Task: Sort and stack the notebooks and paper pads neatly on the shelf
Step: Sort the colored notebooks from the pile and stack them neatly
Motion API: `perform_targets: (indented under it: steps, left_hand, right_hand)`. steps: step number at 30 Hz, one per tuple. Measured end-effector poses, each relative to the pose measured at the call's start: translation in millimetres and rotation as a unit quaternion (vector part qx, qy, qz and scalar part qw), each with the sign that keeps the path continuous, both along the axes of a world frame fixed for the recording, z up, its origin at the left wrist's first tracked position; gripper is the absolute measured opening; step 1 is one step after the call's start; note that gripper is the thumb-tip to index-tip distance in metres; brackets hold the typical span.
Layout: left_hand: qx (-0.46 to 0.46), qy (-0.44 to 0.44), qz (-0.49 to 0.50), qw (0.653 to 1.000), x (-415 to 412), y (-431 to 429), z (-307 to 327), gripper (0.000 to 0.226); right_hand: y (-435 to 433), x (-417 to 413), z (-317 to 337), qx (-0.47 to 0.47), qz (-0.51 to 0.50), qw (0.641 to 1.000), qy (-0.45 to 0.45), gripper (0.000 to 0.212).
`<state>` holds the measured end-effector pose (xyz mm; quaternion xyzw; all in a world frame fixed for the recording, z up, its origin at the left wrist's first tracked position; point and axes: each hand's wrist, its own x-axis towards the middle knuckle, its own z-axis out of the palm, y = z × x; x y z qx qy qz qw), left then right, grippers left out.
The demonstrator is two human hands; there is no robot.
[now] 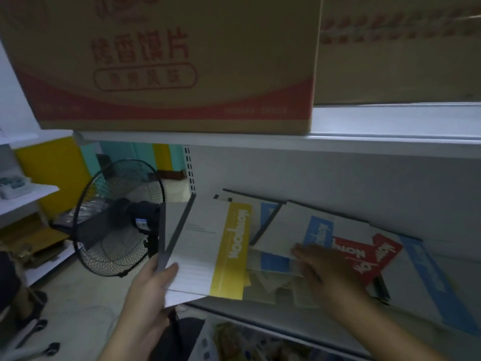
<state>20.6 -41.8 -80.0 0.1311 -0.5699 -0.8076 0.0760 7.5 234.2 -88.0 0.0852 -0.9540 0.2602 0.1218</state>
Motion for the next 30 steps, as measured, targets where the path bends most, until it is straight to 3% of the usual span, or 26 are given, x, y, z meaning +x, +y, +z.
perform_targets:
  steps: [3, 6, 10, 14, 16, 18, 21, 22, 24, 27, 30]
  left_hand:
    - [-0.006, 0.008, 0.022, 1.000, 5, -9, 2, 0.026]
    - [-0.019, 0.000, 0.012, 1.000, 13, 7, 1, 0.026]
    - [0.006, -0.034, -0.044, 0.998, 30, 49, 1, 0.021]
    - [0.017, -0.039, -0.080, 0.996, 52, 93, 5, 0.010]
    - [0.001, -0.017, -0.103, 0.995, 68, 121, 4, 0.015]
    - [-0.022, 0.001, -0.127, 0.992, 87, 156, 2, 0.019]
    - [-0.061, 0.022, -0.178, 0.982, 118, 220, -2, 0.019]
    - [-0.072, 0.026, -0.207, 0.975, 129, 242, -5, 0.019]
    - [-0.089, 0.032, -0.263, 0.960, 153, 288, -12, 0.020]
    - [-0.056, 0.012, -0.341, 0.938, 183, 353, -27, 0.022]
    - [0.012, -0.067, -0.437, 0.897, 216, 415, -33, 0.021]
  right_hand:
    - [1, 4, 4, -0.170, -0.087, 0.975, 0.109, 0.040]
    - [-4, 10, 6, -0.189, -0.015, 0.964, 0.189, 0.041]
    - [-10, 38, -9, -0.100, 0.146, 0.970, 0.168, 0.042]
    - [13, 77, -13, -0.101, 0.165, 0.975, 0.114, 0.033]
    - [36, 103, -8, -0.119, 0.157, 0.977, 0.079, 0.032]
    - [68, 128, -1, -0.207, 0.059, 0.975, 0.053, 0.044]
    - [130, 159, 5, -0.372, -0.163, 0.913, 0.038, 0.084]
    - [152, 172, 7, -0.414, -0.201, 0.888, 0.015, 0.085]
    - [198, 204, 6, -0.481, -0.211, 0.851, -0.018, 0.065]
    - [260, 262, 0, -0.514, -0.245, 0.822, -0.003, 0.057]
    - [316, 322, -3, -0.526, -0.286, 0.800, 0.033, 0.057]
